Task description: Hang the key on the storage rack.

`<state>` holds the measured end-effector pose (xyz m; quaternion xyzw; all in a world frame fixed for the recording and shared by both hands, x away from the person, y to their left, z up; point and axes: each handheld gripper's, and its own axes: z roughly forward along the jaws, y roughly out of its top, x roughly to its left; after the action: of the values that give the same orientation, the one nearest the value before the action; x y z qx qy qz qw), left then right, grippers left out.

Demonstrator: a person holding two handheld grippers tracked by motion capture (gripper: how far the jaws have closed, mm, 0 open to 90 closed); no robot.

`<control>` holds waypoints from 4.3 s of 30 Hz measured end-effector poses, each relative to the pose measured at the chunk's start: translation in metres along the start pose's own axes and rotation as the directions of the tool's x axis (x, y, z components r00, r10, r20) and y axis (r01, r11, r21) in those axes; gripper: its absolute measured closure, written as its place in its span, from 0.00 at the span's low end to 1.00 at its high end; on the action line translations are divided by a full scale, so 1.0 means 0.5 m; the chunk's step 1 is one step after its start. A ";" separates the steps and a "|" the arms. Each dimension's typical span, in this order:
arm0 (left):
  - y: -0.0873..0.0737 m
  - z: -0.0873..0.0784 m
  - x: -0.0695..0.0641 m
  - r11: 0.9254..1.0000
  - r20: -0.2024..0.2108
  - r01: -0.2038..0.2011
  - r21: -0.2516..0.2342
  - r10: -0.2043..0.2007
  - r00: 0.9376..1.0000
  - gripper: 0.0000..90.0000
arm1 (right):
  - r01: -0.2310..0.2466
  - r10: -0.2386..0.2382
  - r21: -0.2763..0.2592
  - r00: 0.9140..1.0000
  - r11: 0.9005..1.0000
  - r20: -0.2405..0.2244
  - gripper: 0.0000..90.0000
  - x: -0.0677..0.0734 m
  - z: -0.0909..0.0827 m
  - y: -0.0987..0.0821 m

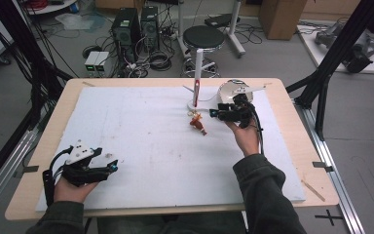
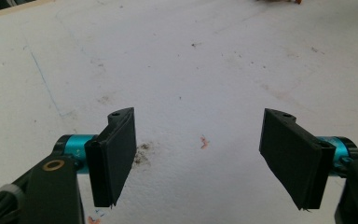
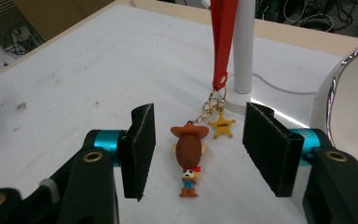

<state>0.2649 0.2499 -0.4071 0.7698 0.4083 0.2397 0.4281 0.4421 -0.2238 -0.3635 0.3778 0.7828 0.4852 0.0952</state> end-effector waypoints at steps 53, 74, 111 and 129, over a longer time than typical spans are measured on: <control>0.001 0.001 -0.003 1.000 0.002 -0.001 -0.003 0.001 1.000 0.31 | 0.048 -0.048 -0.001 0.997 0.999 -0.054 0.30 0.027 -0.059 -0.061; 0.001 0.001 -0.003 1.000 0.002 -0.001 -0.001 0.001 1.000 0.31 | 0.049 -0.048 0.011 0.997 0.999 -0.063 0.25 0.032 -0.077 -0.097; -0.001 0.001 -0.002 1.000 0.002 0.002 -0.001 -0.002 1.000 0.31 | 0.060 -0.058 0.051 0.998 0.997 -0.039 0.17 0.030 -0.124 -0.172; -0.002 0.002 -0.003 1.000 0.005 -0.003 0.009 0.003 1.000 0.31 | 0.049 -0.048 0.036 0.999 0.998 -0.009 0.14 0.027 -0.161 -0.196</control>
<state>0.2645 0.2487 -0.4084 0.7730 0.4072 0.2367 0.4251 0.3422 -0.2940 -0.4010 0.3584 0.8009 0.4699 0.0966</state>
